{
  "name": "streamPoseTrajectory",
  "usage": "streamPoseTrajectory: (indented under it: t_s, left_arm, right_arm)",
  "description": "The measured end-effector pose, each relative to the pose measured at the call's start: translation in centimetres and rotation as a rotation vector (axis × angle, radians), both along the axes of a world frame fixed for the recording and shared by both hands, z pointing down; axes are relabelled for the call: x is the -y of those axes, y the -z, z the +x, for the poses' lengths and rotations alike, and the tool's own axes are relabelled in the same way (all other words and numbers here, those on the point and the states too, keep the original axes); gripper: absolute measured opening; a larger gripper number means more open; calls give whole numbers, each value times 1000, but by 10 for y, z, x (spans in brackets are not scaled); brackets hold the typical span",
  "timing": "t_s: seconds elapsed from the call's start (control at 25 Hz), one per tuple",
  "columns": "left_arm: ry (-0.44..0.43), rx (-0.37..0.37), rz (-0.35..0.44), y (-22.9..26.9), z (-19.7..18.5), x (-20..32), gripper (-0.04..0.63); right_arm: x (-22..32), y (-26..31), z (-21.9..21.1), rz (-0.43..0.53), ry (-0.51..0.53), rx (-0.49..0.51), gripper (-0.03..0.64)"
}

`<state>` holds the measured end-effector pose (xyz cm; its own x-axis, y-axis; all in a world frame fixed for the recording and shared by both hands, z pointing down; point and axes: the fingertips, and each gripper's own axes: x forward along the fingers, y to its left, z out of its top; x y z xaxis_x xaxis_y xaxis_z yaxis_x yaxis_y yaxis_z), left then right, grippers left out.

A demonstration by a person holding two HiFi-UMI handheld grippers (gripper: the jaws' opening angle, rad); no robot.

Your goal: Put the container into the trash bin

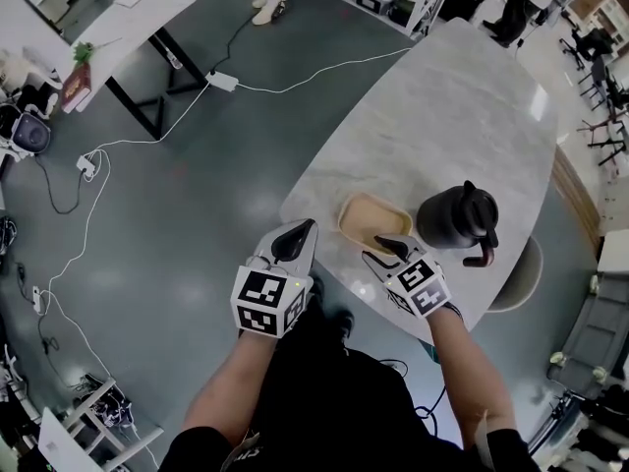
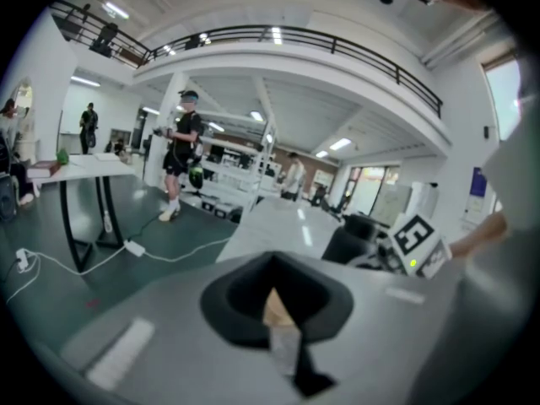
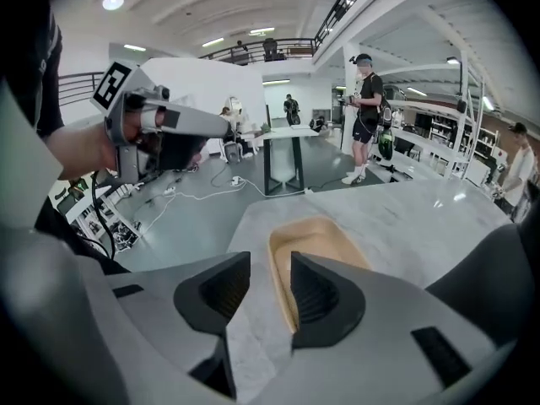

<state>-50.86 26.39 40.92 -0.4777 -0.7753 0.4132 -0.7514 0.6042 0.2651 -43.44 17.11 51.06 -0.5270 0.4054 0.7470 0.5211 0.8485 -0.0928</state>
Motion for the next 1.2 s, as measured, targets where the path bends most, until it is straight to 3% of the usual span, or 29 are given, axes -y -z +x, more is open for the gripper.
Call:
streamPoseTrajectory:
  t_s: [0.16, 0.36, 0.64, 0.92, 1.2]
  left_arm:
    - [-12, -10, -3, -4, -6, -5, 8]
    - [-32, -17, -6, -3, -12, -3, 8]
    - [-57, -34, 7, -7, -22, -4, 8]
    - [-87, -24, 42, 2, -33, 0, 8]
    - [-107, -14, 90, 19, -32, 9, 8]
  right_arm:
    - [-4, -25, -3, 32, 12, -59, 152]
    - [-4, -48, 3, 154, 76, -99, 138]
    - [0, -62, 3, 271, 90, -131, 21]
    - [2, -31, -7, 272, 37, -61, 12]
    - [-9, 22, 6, 193, -18, 39, 12]
